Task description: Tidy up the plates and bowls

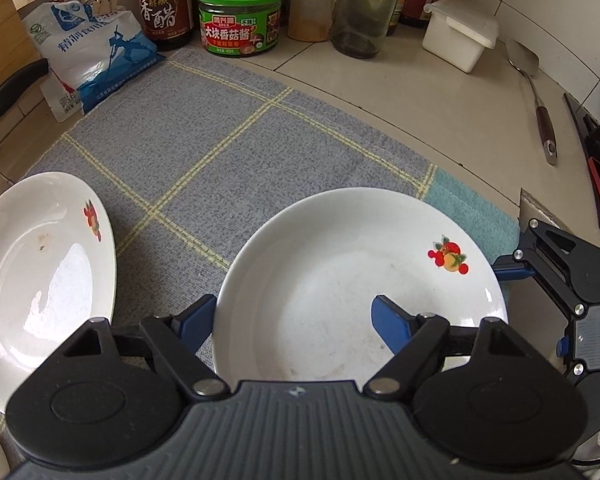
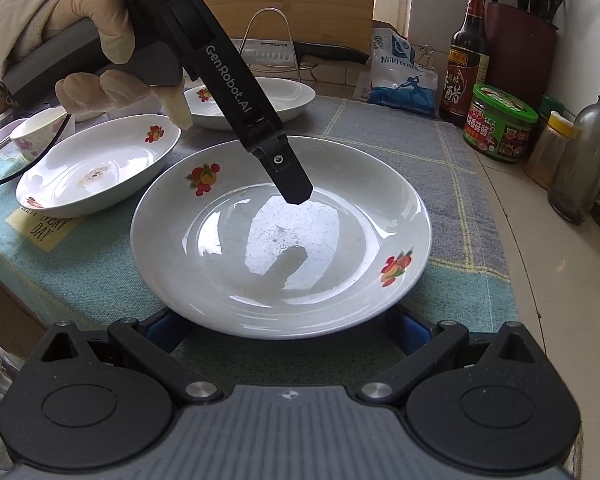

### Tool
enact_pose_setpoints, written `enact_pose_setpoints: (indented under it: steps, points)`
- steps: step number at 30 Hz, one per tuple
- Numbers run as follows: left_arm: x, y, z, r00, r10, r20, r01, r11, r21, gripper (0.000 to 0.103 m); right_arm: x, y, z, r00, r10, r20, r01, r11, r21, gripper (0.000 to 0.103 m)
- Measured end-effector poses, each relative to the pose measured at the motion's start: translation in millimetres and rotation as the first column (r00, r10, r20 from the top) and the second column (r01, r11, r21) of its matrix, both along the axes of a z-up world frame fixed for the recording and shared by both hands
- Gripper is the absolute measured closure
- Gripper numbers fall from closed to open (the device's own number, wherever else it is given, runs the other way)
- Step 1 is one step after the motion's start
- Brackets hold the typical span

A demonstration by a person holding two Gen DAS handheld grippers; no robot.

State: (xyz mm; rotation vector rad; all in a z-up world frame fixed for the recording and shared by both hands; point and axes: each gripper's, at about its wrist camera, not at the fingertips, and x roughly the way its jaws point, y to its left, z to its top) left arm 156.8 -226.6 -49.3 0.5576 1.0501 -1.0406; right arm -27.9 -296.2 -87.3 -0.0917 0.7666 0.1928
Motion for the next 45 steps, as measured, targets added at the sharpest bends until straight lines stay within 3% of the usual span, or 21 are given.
enact_pose_setpoints:
  steps: [11, 23, 45]
  points:
    - [10.7, -10.1, -3.8, 0.996, -0.065, -0.066, 0.068, 0.997, 0.043, 0.021, 1.9, 1.5, 1.7, 0.999, 0.036, -0.001, -0.036, 0.999, -0.006, 0.0]
    - [15.9, -13.6, -5.9, 0.991, -0.055, -0.12, 0.062, 0.996, 0.056, 0.02, 9.1, 2.2, 4.0, 0.999, 0.031, -0.037, -0.031, 0.999, -0.007, 0.0]
    - [50.2, -48.6, 11.4, 0.996, -0.045, -0.076, 0.045, 0.999, -0.006, 0.02, 43.8, -38.7, 19.1, 0.999, 0.042, -0.018, -0.042, 0.999, -0.029, 0.0]
